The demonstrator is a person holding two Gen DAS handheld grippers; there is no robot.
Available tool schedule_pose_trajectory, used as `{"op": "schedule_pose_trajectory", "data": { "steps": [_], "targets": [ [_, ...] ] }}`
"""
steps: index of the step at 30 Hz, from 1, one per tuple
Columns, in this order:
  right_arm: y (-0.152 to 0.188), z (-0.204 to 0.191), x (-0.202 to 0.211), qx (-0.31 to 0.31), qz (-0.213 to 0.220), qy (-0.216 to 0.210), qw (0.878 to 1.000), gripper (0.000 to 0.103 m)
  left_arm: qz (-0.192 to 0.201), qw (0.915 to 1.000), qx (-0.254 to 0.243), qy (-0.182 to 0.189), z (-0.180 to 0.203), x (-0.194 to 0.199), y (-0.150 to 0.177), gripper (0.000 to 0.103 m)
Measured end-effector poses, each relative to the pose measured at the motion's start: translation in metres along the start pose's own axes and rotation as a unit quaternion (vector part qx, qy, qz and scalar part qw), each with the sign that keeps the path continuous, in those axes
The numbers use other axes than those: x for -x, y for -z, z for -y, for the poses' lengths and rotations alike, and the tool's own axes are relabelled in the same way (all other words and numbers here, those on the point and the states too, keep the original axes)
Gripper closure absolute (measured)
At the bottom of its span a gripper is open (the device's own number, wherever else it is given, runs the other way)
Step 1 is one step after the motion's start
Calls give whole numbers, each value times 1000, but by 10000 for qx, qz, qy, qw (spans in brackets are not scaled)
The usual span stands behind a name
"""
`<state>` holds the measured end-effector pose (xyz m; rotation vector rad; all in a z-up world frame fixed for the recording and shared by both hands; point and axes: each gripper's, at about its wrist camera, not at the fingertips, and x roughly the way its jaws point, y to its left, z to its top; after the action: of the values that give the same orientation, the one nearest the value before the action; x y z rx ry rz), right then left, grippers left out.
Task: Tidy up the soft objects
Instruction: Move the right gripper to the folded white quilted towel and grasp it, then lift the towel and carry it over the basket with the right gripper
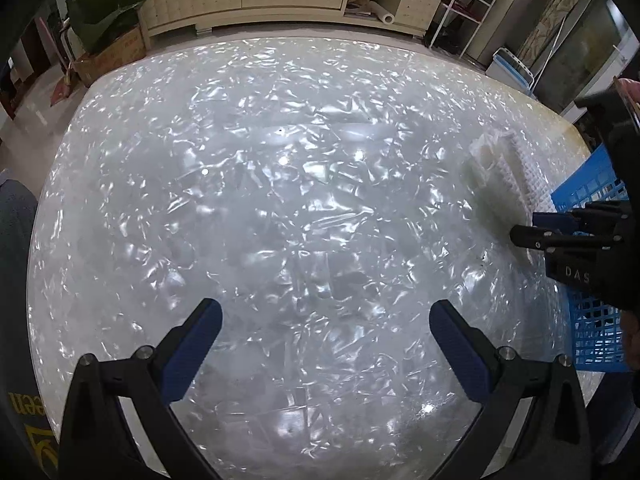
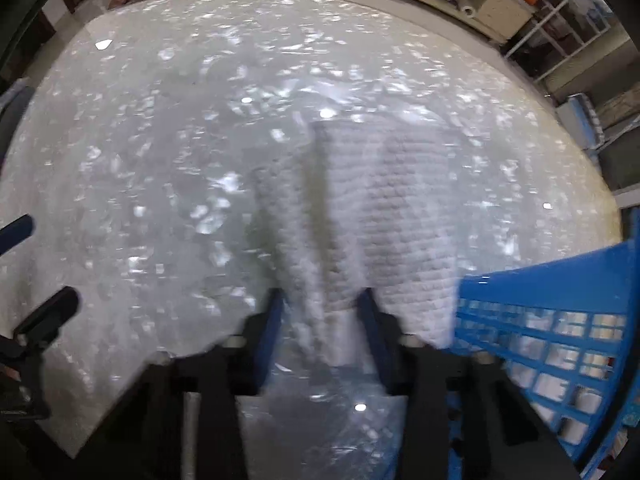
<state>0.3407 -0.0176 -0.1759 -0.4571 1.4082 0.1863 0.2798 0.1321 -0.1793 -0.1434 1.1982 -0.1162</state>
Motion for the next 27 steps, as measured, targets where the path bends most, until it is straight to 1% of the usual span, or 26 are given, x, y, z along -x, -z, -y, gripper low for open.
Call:
{"op": "schedule_pose_trajectory", "data": {
  "steps": [3,7,9,13,16,23,27],
  "targets": [
    [1,2,-2,128,61,116,9998,81,38,10000,23,8,-2,4,1,0],
    [1,-2,-4,130,96,287,9995,89,109,9999,54,26,-5,13,1,0],
    [4,-3,-3,158,150,287,9994,91,149,9999,72,33,-5,19,2,0],
    [15,-4,11,29,212,-96,9997,93,264,9996,-49,-100,7,35,5,0],
    [30,-6,27,37,355,-314,9989,93,325,9994,-71,-86,17,49,9,0],
    [71,-17,70,221,696,-598,9955,94,436,9989,-111,-132,38,85,34,0],
    [102,-17,93,287,939,-752,9923,94,610,9979,-128,-197,52,116,50,0]
  ]
}}
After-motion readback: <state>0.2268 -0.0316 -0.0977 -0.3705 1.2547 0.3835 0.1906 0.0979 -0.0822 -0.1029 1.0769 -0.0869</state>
